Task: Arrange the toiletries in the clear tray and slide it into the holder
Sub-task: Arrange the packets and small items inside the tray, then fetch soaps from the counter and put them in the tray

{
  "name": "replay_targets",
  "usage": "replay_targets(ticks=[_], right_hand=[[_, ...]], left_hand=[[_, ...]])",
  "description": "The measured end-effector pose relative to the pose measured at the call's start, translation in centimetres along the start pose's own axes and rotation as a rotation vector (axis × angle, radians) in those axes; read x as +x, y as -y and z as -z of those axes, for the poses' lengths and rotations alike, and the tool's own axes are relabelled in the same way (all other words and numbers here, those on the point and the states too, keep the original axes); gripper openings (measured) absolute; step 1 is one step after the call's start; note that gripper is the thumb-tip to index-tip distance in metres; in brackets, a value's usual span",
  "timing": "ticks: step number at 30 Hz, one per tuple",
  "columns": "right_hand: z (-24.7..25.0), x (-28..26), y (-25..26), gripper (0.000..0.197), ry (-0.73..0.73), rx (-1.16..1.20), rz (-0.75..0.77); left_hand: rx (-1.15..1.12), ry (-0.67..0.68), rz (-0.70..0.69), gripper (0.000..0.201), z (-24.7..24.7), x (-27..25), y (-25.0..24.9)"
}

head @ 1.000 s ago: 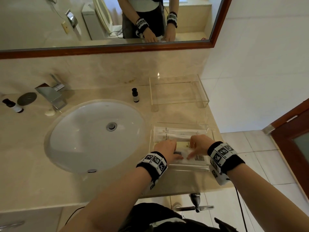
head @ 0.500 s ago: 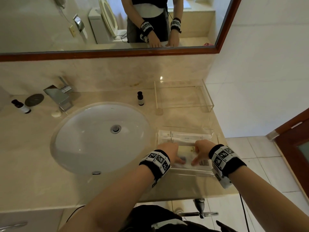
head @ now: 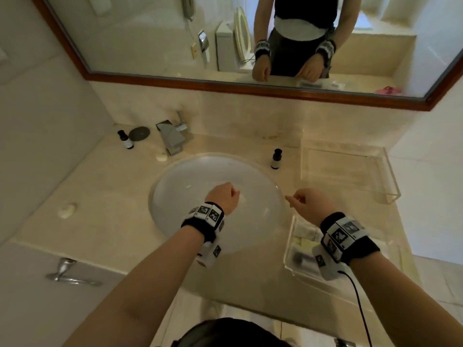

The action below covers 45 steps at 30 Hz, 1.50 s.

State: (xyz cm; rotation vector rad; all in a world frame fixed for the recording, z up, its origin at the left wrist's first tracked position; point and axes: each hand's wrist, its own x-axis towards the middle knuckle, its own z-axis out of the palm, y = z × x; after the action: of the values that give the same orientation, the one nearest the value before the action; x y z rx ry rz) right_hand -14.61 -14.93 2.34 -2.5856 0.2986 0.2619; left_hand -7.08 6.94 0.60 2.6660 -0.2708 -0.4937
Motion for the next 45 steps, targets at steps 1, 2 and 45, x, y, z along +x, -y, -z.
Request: replay_targets(ticks=[1,2,45], right_hand=[[-0.5,0.8,1.4,0.034,0.019,0.016,0.038],[-0.9,1.6,2.9,0.034,0.044,0.025,0.072],[-18.2,16.9,29.7,0.032,0.118,0.263,0.232]], left_hand=[[-0.010,-0.027,0.040,0.022,1.0,-0.1,1.3],[-0.016,-0.056,0.077,0.022,1.9,-0.2,2.6],[-0.242,-0.016,0.054,0.024,9.9,2.4,24.6]])
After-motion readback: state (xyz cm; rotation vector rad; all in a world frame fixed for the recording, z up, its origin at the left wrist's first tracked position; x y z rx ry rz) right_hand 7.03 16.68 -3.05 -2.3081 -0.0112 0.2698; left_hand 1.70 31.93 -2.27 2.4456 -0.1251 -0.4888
